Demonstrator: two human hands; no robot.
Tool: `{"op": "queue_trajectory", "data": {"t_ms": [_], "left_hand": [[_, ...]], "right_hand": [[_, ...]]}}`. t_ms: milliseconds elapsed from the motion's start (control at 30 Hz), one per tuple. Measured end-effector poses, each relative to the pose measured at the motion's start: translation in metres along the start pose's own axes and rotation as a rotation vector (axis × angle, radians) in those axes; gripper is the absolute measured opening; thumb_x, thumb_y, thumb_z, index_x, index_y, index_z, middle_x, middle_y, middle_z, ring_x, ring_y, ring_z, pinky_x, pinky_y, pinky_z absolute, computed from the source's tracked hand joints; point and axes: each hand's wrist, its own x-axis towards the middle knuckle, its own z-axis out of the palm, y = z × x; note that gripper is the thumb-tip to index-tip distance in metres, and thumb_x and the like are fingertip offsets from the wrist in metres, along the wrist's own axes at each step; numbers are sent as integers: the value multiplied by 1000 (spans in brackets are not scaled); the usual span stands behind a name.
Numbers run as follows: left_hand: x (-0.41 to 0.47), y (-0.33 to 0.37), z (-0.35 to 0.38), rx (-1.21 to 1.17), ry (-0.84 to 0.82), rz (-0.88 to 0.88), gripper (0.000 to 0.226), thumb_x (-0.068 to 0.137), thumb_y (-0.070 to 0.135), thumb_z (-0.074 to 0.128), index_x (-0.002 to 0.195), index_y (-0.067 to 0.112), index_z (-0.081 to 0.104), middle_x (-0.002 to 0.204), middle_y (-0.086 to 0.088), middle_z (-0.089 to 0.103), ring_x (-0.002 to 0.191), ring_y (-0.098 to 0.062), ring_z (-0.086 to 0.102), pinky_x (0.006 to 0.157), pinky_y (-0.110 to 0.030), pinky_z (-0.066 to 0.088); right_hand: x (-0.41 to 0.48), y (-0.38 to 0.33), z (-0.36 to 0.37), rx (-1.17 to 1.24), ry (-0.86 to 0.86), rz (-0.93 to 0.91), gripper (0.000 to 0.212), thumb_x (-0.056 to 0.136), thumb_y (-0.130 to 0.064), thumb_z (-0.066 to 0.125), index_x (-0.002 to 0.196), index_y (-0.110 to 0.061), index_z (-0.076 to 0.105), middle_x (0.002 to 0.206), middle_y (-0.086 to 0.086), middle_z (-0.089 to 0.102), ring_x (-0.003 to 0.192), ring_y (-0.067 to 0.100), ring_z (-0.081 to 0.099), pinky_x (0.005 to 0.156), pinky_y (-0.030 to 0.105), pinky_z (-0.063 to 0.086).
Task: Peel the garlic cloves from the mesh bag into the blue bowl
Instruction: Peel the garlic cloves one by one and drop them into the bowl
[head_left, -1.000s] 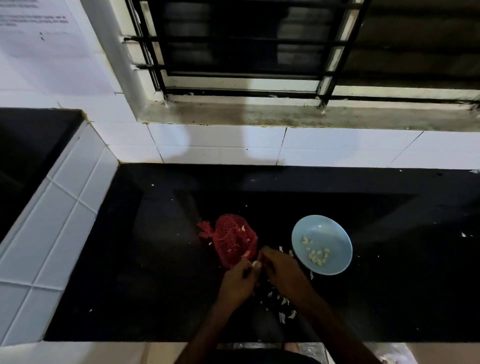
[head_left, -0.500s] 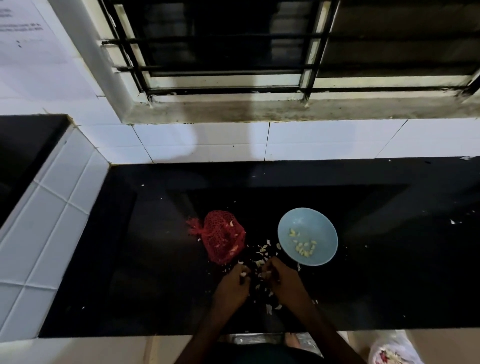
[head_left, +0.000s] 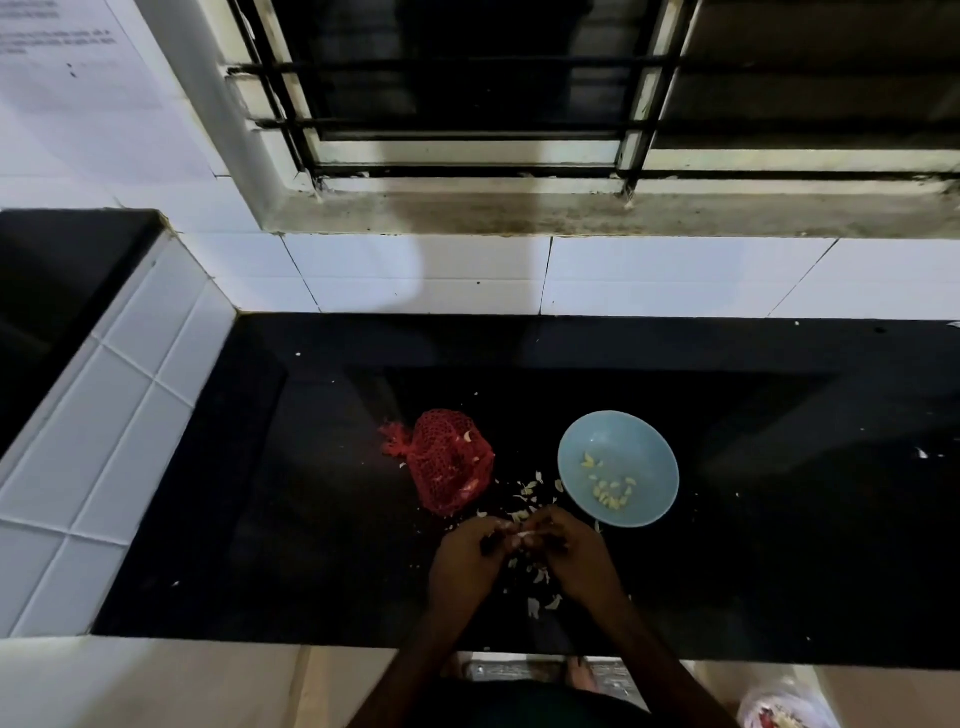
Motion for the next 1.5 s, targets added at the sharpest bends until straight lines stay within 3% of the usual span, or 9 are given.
{"op": "queue_trajectory", "data": {"t_ms": [167,233,400,633,900,1033,1233,1367,1500], "left_hand": [[0,2,3,-103,30,-66,8,90,41,69,87,35,74,85,15,74,71,-3,69,75,-39,59],[0,0,5,-121,53,-69,19,90,47,63,91,31,73,86,12,72,72,-9,69,76,-40,59],[1,3,1,-46,45,-1,13,100,25,62,92,21,71,88,9,71,84,-8,66,80,-30,51],[2,4,5,-277,-83,-126,28,101,31,55,76,36,66,71,11,64,67,-7,60,68,-37,51],[-3,7,-3,-234,-39,-150,26,103,26,55,81,18,66,74,8,65,68,-4,56,70,-31,46],[-5,-4,-14,-164,55,-213,22,103,18,52,87,19,67,77,7,67,69,-4,60,71,-31,49],[-8,-15,-21,-188,89,-261,23,103,27,52,85,20,62,73,7,66,68,-10,62,74,-39,52],[-8,-25,-22,-147,59,-281,22,103,29,50,84,22,59,76,7,66,71,-9,62,74,-40,51],[-7,-29,-22,-81,20,-273,21,104,31,48,90,21,58,87,4,69,84,-17,65,78,-39,51]], "right_hand": [[-1,0,-2,79,96,62,16,82,-5,79,75,-19,74,75,-9,74,73,0,69,68,14,50],[0,2,-4,42,112,27,19,86,-6,72,74,-22,72,76,-11,73,75,1,68,70,15,49],[-1,2,0,-26,37,-67,19,88,-13,71,87,-32,66,91,-11,68,89,1,64,77,17,48],[2,-2,7,296,-2,12,16,83,-9,80,96,-16,75,95,-2,76,92,12,72,81,25,56],[0,-4,20,483,47,95,12,98,-16,65,98,-4,62,91,11,70,86,18,68,80,36,57],[5,-2,23,193,16,68,37,105,-44,38,88,-15,54,71,2,60,67,13,61,68,31,50],[15,11,36,-557,-53,-70,54,98,-57,19,89,-19,56,85,8,68,84,29,64,73,39,43],[19,12,42,-808,-120,-184,36,100,-45,36,97,-23,65,92,4,72,88,27,68,72,36,49],[22,9,48,-1002,-280,-176,16,75,-42,64,81,-27,68,68,-2,68,63,19,69,48,28,46]]}}
